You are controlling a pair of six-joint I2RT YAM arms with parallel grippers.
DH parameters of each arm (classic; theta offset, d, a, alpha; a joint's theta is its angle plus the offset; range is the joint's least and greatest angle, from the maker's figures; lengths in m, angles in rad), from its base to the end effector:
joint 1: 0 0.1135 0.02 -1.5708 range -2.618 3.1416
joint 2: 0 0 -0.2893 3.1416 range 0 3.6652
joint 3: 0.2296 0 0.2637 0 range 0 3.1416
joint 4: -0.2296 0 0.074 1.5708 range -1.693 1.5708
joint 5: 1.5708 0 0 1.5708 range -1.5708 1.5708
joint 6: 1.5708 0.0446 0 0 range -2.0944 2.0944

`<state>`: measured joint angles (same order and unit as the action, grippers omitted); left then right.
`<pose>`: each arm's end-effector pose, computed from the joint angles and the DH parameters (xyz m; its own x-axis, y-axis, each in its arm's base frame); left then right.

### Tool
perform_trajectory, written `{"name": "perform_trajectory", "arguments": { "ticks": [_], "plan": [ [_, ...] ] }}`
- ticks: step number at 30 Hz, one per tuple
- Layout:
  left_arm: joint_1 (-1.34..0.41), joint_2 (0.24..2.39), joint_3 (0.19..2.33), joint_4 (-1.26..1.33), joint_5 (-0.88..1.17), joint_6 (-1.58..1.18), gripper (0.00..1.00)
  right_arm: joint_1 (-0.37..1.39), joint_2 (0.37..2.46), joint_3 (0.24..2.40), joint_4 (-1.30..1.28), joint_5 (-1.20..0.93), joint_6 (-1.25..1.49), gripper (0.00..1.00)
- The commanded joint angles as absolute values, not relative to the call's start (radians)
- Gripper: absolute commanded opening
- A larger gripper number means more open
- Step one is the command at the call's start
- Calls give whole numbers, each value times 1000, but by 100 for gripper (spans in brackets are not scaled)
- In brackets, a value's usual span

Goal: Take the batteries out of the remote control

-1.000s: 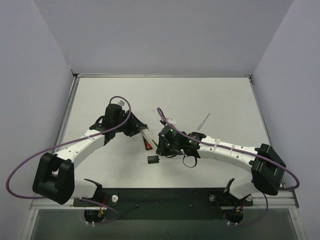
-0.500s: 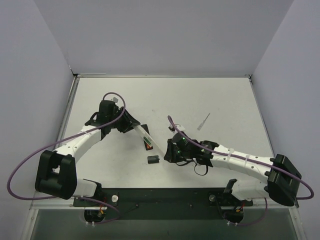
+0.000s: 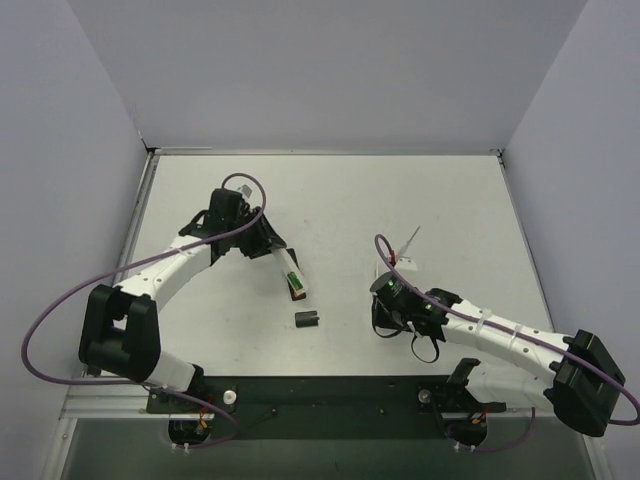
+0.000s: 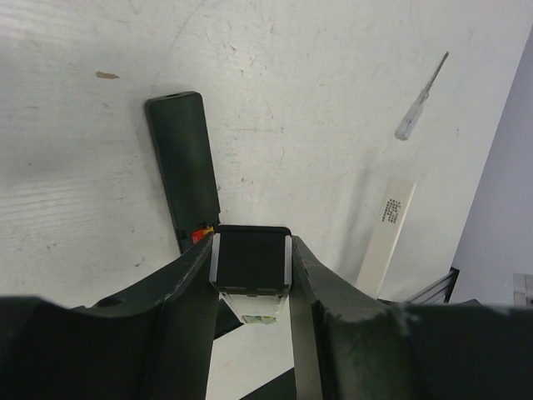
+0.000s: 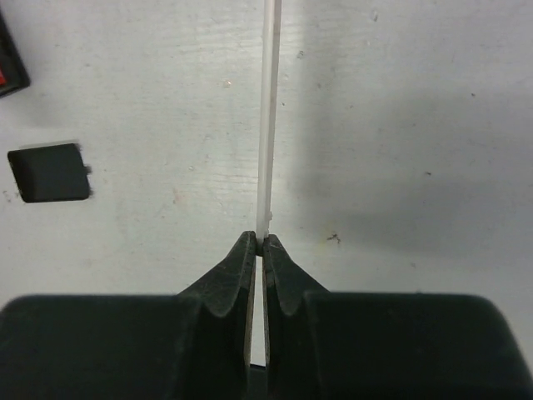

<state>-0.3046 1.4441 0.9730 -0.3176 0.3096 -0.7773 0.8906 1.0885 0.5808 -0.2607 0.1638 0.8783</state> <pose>0.3027 -0.1094 0.2548 -0.8264 -0.4404 -0.3508 -0.1250 0.7510 -0.6484 0.1467 0.1698 0.2154 -0.8127 0.2028 -0.5463 -0.1062 0.8702 0.4810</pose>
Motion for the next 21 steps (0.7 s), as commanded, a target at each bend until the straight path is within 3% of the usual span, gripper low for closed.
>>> {"name": "perform_trajectory", "arguments": {
  "ticks": [1, 4, 6, 13, 21],
  "plan": [
    [-377, 1512, 1069, -344, 319, -729, 0, 888, 1112, 572, -350, 224, 940, 0],
    [-408, 1564, 1118, -353, 319, -729, 0, 891, 1126, 571, -374, 224, 971, 4],
    [-439, 1606, 1164, -371, 314, -718, 0, 891, 1127, 569, -396, 233, 983, 11],
    [-505, 1721, 1261, -393, 307, -722, 0, 899, 1042, 577, -446, 258, 1002, 48],
    [-548, 1888, 1365, -428, 281, -715, 4, 900, 945, 604, -492, 293, 1000, 67]
  ]
}}
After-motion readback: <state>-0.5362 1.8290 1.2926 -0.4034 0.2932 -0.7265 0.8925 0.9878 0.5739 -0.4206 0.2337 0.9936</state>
